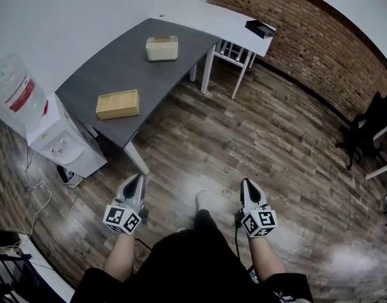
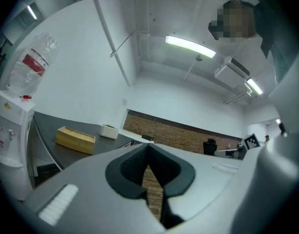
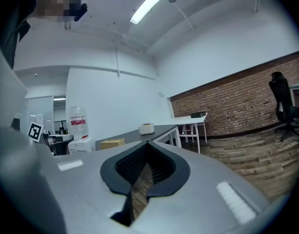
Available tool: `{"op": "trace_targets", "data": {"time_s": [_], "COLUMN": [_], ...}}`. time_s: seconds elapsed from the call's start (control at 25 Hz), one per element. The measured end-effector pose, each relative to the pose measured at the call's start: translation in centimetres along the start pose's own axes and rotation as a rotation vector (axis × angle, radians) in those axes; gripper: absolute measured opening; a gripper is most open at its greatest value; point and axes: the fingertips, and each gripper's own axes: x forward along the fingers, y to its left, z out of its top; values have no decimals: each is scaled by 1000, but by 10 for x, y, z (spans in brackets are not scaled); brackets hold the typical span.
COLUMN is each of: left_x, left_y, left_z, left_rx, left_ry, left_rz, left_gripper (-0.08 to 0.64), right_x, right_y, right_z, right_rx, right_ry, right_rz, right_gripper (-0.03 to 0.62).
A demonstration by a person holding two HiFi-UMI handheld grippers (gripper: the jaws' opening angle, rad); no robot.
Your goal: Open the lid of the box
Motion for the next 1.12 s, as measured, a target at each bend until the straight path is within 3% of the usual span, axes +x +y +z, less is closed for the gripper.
{"op": "trace_targets", "data": {"time_s": [0.72, 1.12], "left_x": [108, 133], "left_y": [63, 67], "left_z": [34, 54], "left_rx": [46, 64], "left_ry": [-79, -133], "left_rz": [232, 372], "left_gripper": [0, 0], "right_x": [202, 279], "right_y": [-60, -74], "right_z": [52, 84], "right_rx": [-14, 7], "right_ry": [12, 12], "right_rz": [225, 351], "right_gripper": [2, 3]}}
